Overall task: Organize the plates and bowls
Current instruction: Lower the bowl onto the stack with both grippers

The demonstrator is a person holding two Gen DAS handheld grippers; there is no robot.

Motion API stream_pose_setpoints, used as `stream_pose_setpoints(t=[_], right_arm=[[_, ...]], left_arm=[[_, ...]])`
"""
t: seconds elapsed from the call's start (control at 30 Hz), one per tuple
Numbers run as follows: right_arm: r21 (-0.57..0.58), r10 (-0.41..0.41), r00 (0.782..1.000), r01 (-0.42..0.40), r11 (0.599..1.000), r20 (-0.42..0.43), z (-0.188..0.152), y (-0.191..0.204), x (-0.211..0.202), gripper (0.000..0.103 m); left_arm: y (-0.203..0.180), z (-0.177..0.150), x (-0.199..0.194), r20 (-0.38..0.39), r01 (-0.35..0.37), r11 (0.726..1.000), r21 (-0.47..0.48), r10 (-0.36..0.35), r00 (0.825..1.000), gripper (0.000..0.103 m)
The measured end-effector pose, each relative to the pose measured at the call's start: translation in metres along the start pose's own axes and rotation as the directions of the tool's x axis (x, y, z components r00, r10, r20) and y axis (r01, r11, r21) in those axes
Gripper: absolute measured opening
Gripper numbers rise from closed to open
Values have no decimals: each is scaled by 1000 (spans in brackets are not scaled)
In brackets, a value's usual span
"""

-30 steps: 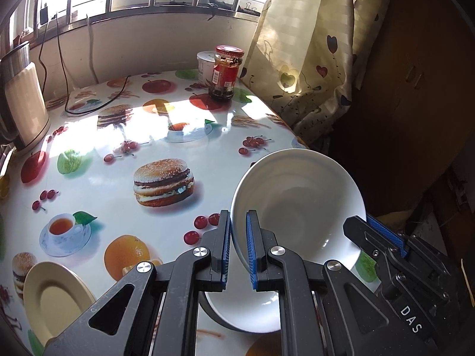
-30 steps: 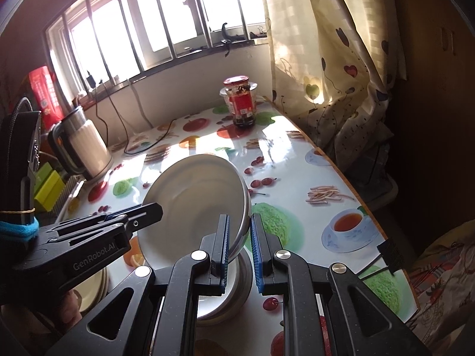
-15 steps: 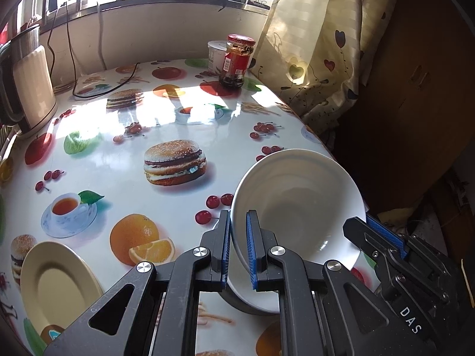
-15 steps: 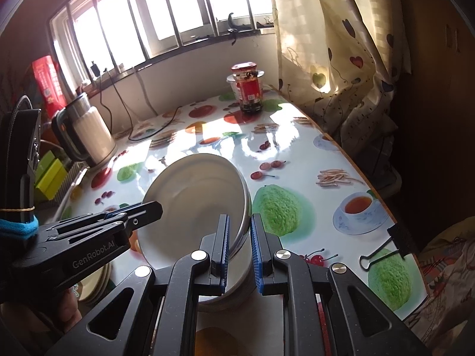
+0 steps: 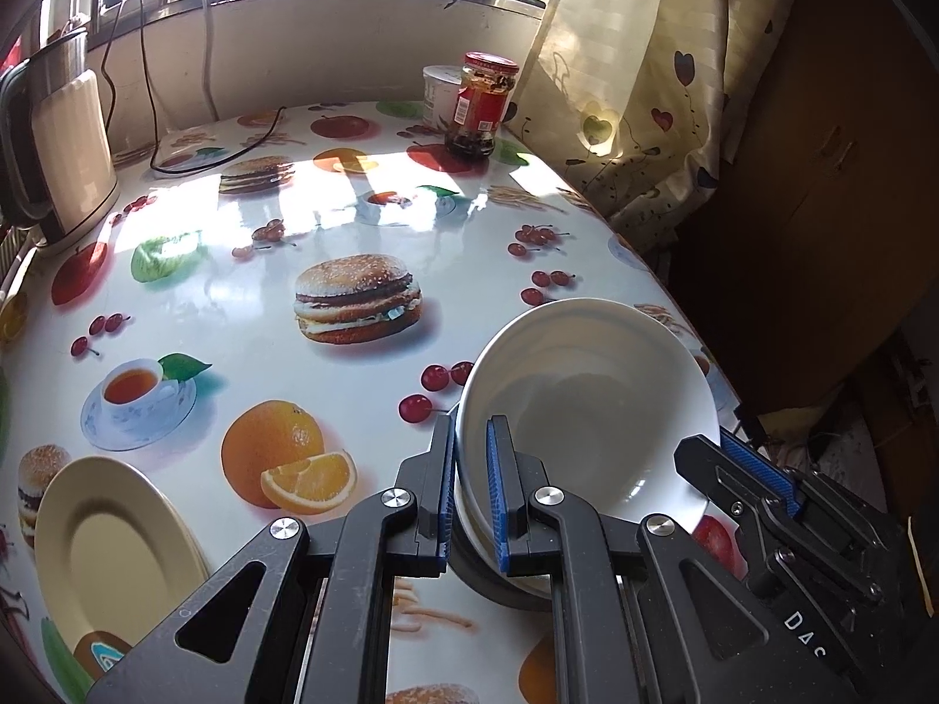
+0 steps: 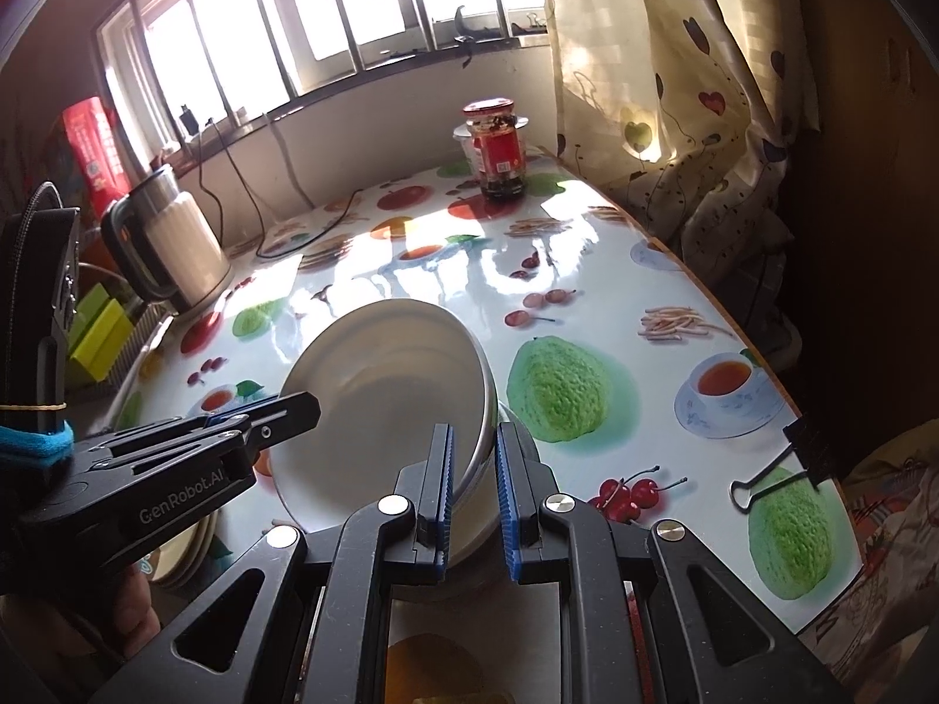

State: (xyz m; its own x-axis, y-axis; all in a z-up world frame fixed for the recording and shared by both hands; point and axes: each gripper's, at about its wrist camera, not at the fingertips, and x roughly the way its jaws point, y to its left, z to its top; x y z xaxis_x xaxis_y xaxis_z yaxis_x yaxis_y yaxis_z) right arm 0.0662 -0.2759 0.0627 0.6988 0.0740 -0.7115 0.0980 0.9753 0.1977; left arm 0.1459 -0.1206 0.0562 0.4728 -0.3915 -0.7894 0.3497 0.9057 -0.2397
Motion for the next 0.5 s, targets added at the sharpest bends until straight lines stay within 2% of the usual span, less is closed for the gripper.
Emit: stream_pose_setpoints(t=[0.5], right_arm=[[16, 0, 1000, 1, 1000, -21, -8, -4, 4, 14]], left_arm=[[-2, -4, 4, -17, -4, 1000, -3, 4, 1000, 11]])
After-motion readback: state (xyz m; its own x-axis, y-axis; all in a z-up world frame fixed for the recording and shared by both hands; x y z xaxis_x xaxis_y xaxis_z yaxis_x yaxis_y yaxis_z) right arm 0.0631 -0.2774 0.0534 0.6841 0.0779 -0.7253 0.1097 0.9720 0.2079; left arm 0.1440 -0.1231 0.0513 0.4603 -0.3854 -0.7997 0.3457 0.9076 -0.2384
